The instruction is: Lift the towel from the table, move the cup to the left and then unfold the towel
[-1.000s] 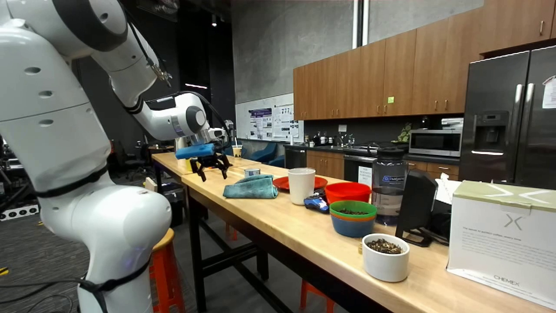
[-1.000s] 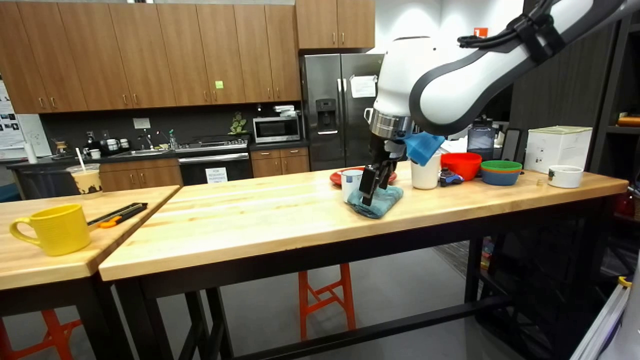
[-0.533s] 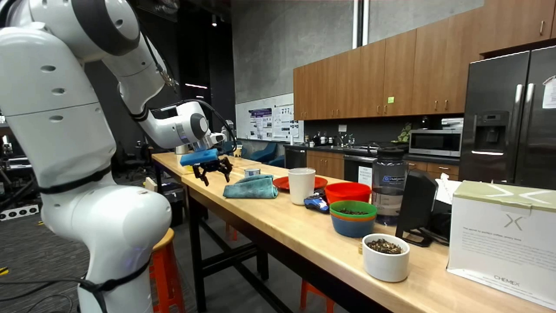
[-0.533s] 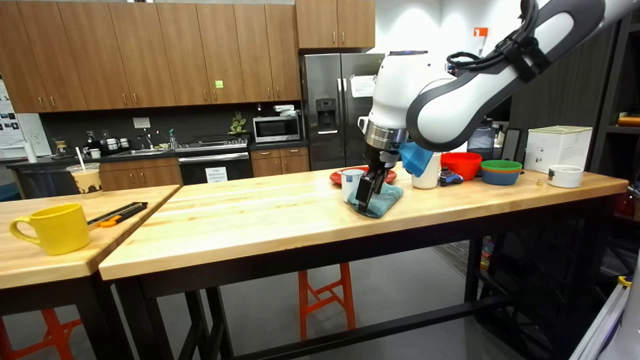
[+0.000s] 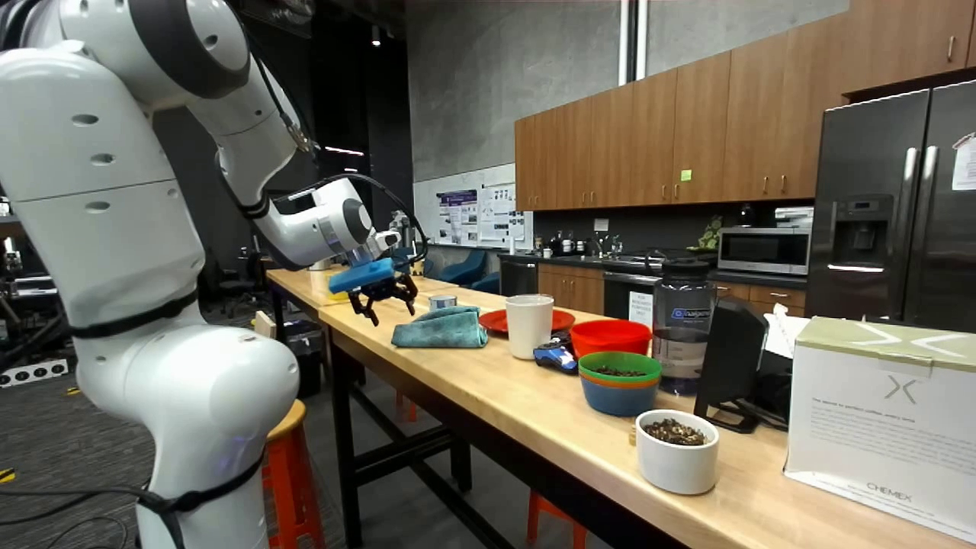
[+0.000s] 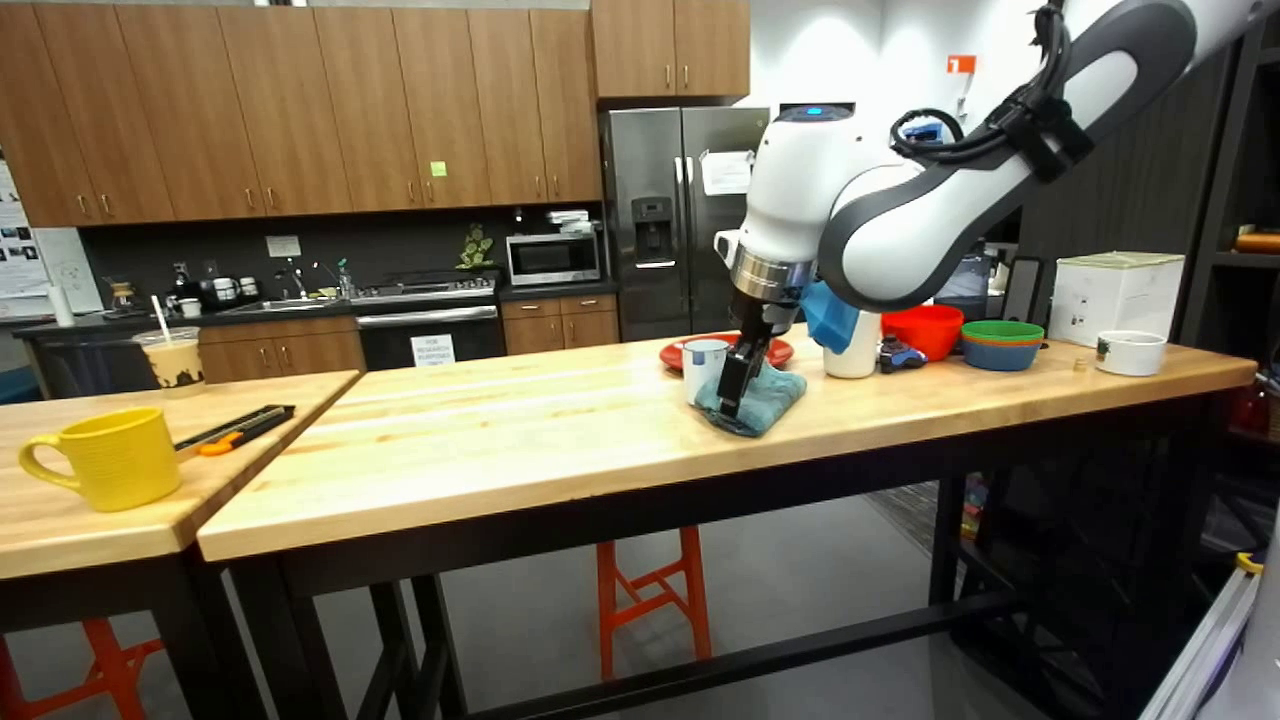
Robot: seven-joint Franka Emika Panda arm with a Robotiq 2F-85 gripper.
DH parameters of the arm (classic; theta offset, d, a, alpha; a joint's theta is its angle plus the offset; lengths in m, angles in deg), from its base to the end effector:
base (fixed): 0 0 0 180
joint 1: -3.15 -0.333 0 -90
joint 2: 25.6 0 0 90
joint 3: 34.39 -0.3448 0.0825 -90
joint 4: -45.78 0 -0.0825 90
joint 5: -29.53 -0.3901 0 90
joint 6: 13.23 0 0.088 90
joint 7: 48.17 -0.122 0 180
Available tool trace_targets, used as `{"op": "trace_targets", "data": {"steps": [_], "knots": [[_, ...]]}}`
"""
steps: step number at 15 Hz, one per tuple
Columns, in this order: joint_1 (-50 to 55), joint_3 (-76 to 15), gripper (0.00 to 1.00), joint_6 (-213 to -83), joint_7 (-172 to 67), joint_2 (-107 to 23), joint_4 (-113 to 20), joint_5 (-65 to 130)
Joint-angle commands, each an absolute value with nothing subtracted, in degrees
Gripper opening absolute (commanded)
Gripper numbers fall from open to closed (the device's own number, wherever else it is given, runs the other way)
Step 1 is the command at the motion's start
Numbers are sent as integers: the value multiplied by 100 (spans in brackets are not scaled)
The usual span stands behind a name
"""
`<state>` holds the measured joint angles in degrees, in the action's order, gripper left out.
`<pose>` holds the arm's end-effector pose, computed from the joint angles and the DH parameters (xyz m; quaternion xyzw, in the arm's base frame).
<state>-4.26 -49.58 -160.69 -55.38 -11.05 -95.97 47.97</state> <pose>0.4405 0.1889 0.4285 0.9441 0.2485 0.1956 0.0936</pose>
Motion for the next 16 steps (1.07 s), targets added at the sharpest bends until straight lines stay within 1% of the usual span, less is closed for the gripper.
{"op": "trace_targets", "data": {"steps": [1,16], "knots": [[-349,-4937,100,-16153,-5546,-1117,-9617,5055],[-416,-5061,100,-16467,-5662,-1255,-9778,5107]]}}
